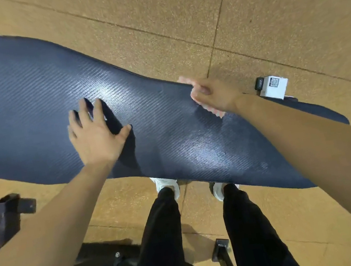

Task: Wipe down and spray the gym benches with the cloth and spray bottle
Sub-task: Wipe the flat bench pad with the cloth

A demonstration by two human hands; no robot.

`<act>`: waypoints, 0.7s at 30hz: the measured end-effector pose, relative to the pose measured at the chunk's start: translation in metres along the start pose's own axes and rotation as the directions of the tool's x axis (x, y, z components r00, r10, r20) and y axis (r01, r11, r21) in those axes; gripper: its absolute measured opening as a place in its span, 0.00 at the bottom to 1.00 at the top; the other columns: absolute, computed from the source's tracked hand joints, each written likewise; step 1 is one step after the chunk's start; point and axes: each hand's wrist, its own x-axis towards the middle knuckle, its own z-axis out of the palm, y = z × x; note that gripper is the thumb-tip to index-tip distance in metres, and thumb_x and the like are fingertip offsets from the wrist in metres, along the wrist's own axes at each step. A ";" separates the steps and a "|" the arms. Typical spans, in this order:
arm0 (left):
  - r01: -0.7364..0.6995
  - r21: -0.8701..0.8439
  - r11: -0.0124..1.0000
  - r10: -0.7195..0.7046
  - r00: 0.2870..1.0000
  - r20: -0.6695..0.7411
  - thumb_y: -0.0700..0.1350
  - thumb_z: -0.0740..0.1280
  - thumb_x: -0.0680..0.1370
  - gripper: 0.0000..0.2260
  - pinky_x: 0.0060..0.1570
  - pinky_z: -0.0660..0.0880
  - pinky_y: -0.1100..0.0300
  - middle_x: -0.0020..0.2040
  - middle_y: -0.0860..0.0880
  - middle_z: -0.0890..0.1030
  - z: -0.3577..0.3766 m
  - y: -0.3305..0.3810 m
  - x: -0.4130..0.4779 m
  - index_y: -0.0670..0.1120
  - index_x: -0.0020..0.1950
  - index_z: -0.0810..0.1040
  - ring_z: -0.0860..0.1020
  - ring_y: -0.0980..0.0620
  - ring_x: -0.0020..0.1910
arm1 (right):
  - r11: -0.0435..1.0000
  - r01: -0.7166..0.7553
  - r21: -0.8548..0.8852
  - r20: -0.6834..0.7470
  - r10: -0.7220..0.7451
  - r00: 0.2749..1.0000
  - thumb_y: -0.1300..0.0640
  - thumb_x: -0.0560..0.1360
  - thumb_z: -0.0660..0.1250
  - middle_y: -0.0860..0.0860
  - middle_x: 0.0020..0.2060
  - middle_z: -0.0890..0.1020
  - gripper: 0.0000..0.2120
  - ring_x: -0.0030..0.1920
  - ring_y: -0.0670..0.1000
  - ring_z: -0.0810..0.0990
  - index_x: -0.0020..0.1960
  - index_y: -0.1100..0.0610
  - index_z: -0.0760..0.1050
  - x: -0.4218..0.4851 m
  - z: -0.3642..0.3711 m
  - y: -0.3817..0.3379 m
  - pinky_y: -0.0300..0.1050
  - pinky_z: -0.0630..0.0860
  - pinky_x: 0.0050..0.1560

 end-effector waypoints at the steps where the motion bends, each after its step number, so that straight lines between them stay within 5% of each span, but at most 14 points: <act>1: 0.020 0.010 1.000 -0.020 0.999 0.030 0.67 0.72 0.73 0.44 0.76 0.57 0.32 0.84 0.44 0.52 0.000 -0.012 0.000 0.54 0.82 0.57 0.52 0.32 0.81 | 1.000 -0.019 0.004 -0.002 0.019 1.000 0.42 0.84 0.57 0.50 0.41 0.84 0.20 0.39 0.56 0.85 0.70 0.51 0.71 0.005 0.002 -0.012 0.46 0.81 0.39; 5: -0.065 0.100 0.993 0.055 0.994 0.098 0.70 0.70 0.72 0.46 0.73 0.60 0.28 0.85 0.45 0.48 0.003 -0.027 0.003 0.55 0.83 0.52 0.50 0.29 0.80 | 1.000 0.007 0.007 -0.054 -0.006 0.999 0.44 0.82 0.60 0.54 0.38 0.84 0.14 0.38 0.59 0.84 0.54 0.55 0.74 0.022 0.018 -0.050 0.56 0.82 0.44; 9: -0.079 0.152 0.985 0.062 0.992 0.113 0.72 0.66 0.73 0.46 0.73 0.62 0.28 0.85 0.44 0.47 0.005 -0.028 0.005 0.54 0.83 0.50 0.49 0.27 0.80 | 0.998 0.023 -0.055 -0.103 -0.028 0.994 0.40 0.78 0.60 0.49 0.35 0.84 0.12 0.33 0.52 0.82 0.49 0.48 0.72 0.039 0.033 -0.074 0.58 0.82 0.43; 17: -0.084 0.156 0.984 0.062 0.988 0.143 0.71 0.65 0.75 0.46 0.73 0.60 0.27 0.85 0.42 0.44 0.006 -0.029 0.008 0.53 0.84 0.48 0.47 0.27 0.80 | 0.995 0.073 -0.066 -0.087 -0.079 0.993 0.33 0.74 0.54 0.48 0.40 0.83 0.11 0.36 0.56 0.80 0.45 0.39 0.62 0.072 0.050 -0.116 0.63 0.83 0.44; 21: -0.089 0.182 0.979 0.064 0.989 0.136 0.72 0.63 0.76 0.45 0.74 0.60 0.28 0.85 0.42 0.44 0.006 -0.029 0.007 0.53 0.84 0.47 0.46 0.27 0.80 | 0.996 0.073 -0.058 -0.044 -0.075 0.996 0.37 0.79 0.57 0.50 0.39 0.84 0.11 0.35 0.55 0.83 0.47 0.43 0.68 0.079 0.044 -0.135 0.59 0.84 0.43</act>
